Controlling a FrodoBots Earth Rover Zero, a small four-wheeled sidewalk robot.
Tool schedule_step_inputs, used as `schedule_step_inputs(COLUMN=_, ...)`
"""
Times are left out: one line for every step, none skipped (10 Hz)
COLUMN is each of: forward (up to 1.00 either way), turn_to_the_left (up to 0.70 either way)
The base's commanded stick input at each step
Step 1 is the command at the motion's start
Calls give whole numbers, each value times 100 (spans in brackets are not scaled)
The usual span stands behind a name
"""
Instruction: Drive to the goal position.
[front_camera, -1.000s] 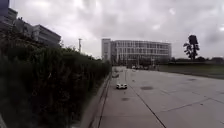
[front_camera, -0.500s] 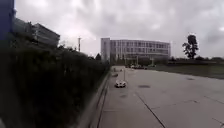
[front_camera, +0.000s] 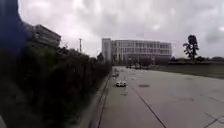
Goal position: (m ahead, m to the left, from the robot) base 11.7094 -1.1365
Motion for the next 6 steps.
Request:
schedule_step_inputs(forward=4, turn_to_the_left=0)
schedule_step_inputs(forward=4, turn_to_the_left=0)
schedule_step_inputs(forward=4, turn_to_the_left=0)
schedule_step_inputs(forward=4, turn_to_the_left=0)
schedule_step_inputs(forward=4, turn_to_the_left=0)
schedule_step_inputs(forward=23, turn_to_the_left=-19)
